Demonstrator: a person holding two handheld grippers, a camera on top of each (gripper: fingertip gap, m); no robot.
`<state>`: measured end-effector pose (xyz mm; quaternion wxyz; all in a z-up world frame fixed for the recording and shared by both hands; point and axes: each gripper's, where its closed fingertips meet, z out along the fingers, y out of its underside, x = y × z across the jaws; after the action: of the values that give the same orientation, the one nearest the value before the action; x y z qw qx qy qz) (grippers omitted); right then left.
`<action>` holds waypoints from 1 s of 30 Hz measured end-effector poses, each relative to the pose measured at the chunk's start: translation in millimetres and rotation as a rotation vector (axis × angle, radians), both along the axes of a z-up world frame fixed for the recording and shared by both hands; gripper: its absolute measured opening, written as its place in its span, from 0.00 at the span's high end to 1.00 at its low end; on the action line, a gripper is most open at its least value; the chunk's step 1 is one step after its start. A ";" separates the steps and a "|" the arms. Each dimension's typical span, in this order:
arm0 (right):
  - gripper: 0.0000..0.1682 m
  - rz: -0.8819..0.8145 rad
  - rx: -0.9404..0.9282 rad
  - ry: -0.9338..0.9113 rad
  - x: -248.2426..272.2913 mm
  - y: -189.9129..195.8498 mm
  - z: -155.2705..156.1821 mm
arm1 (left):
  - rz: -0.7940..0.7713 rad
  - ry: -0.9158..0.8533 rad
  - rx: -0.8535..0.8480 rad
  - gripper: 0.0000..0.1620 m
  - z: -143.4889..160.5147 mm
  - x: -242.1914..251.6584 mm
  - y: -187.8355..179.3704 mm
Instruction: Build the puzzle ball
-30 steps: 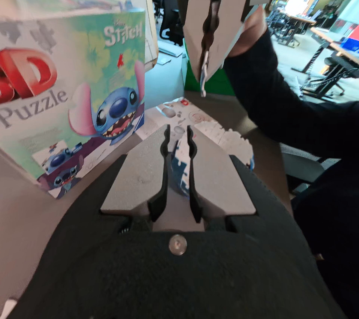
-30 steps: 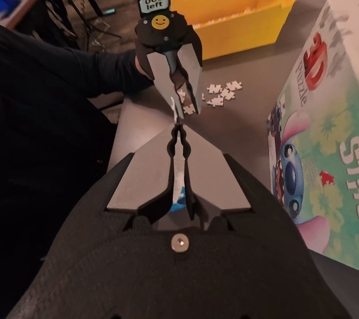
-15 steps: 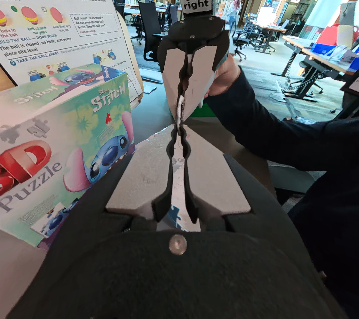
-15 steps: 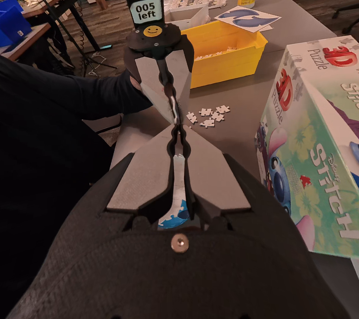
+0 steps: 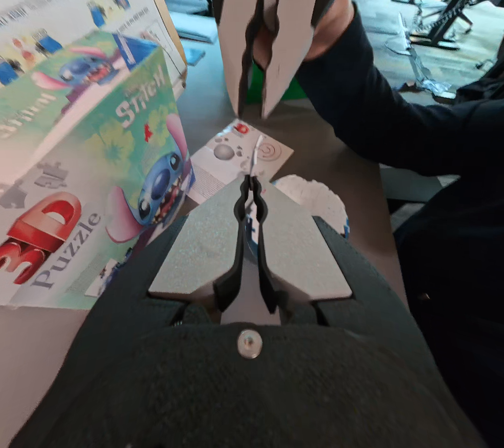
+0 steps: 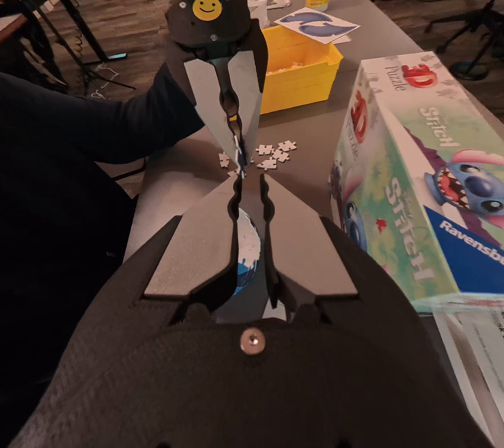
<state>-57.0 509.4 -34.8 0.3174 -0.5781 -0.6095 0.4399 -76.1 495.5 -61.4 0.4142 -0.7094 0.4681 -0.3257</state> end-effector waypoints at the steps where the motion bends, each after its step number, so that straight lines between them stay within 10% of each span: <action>1: 0.94 -0.011 0.000 0.006 2.0 2.3 2.2 | -0.028 0.025 -0.038 1.00 -7.3 -1.5 -3.5; 30: 0.95 0.133 -0.058 -0.132 -21.8 -26.6 -36.8 | -0.144 0.174 -0.246 1.00 -57.7 -0.7 -18.6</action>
<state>-78.8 482.8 -71.6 0.2297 -0.5733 -0.6530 0.4384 -76.8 476.9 -119.1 0.2578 -0.7450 0.5083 -0.3466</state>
